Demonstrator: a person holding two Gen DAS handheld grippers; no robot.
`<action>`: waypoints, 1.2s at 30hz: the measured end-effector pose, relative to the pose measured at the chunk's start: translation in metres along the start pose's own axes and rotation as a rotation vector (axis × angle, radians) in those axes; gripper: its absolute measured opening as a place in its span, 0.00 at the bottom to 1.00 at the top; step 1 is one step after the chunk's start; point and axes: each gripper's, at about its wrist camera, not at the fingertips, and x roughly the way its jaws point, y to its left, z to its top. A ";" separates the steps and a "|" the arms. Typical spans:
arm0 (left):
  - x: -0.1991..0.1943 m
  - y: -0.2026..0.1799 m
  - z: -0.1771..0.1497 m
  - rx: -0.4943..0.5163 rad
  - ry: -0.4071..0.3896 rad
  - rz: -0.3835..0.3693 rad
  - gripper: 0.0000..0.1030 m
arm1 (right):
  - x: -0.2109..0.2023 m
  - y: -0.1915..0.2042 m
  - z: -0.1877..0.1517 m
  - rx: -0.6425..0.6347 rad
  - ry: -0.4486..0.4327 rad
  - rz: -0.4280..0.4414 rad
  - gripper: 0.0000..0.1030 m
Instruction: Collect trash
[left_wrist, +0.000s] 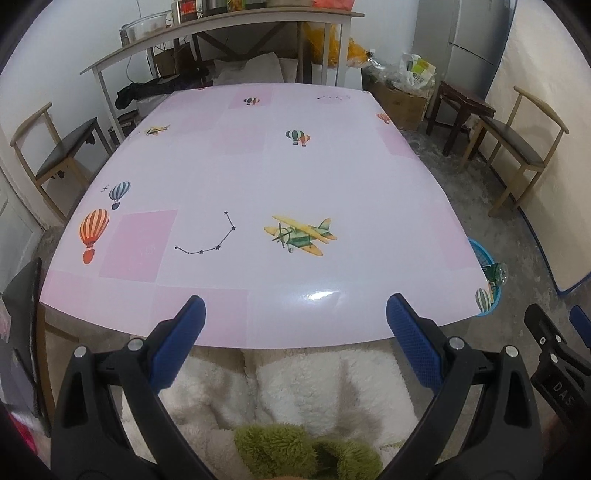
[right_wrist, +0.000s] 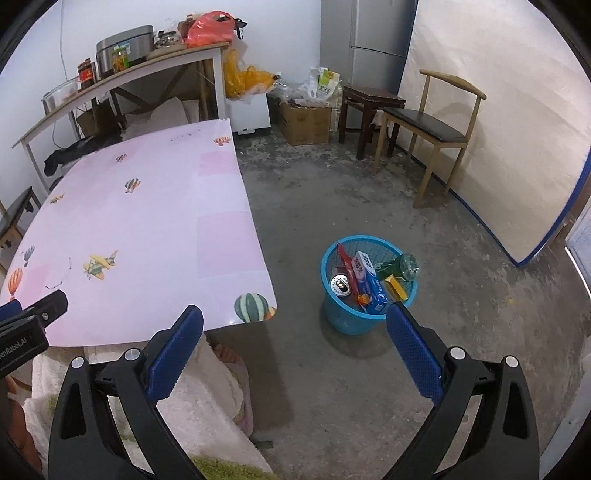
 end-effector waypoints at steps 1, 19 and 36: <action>0.000 0.000 0.000 0.000 0.003 0.003 0.92 | 0.002 0.001 0.001 0.000 0.005 0.002 0.94; -0.004 0.001 0.008 0.007 -0.031 0.053 0.92 | 0.004 -0.001 0.008 -0.017 0.002 0.011 0.94; -0.005 0.001 0.007 0.004 -0.029 0.053 0.92 | -0.001 0.001 0.005 -0.020 -0.009 0.015 0.94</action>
